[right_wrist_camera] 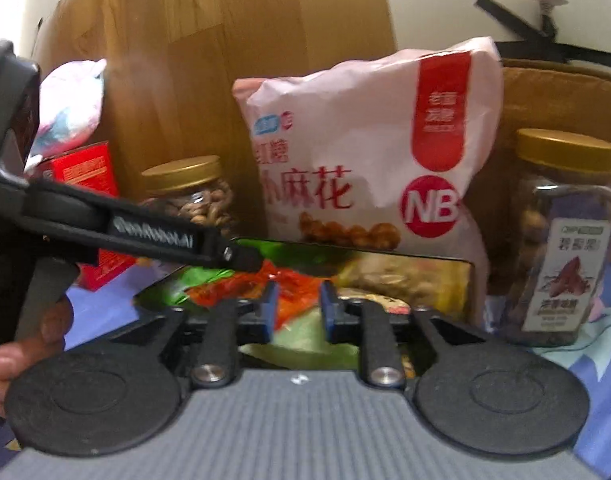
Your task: Organize snacks
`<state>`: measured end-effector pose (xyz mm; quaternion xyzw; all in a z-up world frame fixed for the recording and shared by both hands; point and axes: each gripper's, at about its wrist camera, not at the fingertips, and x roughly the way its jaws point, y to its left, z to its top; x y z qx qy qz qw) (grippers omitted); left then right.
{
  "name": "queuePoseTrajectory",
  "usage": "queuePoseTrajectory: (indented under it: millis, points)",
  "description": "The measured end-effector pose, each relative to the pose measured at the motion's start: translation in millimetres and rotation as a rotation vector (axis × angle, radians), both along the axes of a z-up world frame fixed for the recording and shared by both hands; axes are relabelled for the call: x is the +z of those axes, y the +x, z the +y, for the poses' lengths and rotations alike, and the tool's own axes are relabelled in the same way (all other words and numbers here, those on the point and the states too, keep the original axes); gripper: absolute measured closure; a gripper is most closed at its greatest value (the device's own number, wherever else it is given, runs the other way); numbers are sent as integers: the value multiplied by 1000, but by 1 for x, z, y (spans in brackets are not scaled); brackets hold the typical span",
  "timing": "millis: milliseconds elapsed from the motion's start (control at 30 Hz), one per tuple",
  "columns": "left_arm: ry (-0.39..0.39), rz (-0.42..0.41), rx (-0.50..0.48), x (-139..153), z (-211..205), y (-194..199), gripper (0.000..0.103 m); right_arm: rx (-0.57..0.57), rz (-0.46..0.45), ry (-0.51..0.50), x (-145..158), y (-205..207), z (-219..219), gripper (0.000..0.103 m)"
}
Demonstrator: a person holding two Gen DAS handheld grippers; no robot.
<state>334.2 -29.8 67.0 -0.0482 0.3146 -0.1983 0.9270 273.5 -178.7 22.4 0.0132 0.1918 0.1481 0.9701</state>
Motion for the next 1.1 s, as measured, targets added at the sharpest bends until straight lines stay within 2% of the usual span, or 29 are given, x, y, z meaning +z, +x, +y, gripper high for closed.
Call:
queuePoseTrajectory:
  millis: [233, 367, 500, 700, 867, 967, 1100]
  points:
    - [16, -63, 41, 14, 11, -30, 68, -36, -29, 54, 13, -31, -11, 65]
    - [57, -91, 42, 23, 13, -66, 64, -44, -35, 76, 16, -68, -8, 65]
    - [104, -94, 11, 20, 12, -108, 62, -75, -31, 108, 14, -111, -9, 64]
    - [177, -30, 16, -1, 6, -157, 58, -136, 78, 165, -6, -156, -18, 63]
    - [209, 13, 23, -16, 5, -187, 54, -127, 178, 200, -19, -179, -16, 62]
    - [212, 30, 36, -21, 8, -201, 51, -109, 203, 212, -21, -191, -11, 62]
    - [225, 40, 57, -24, 13, -217, 47, -95, 190, 206, -18, -207, -5, 61]
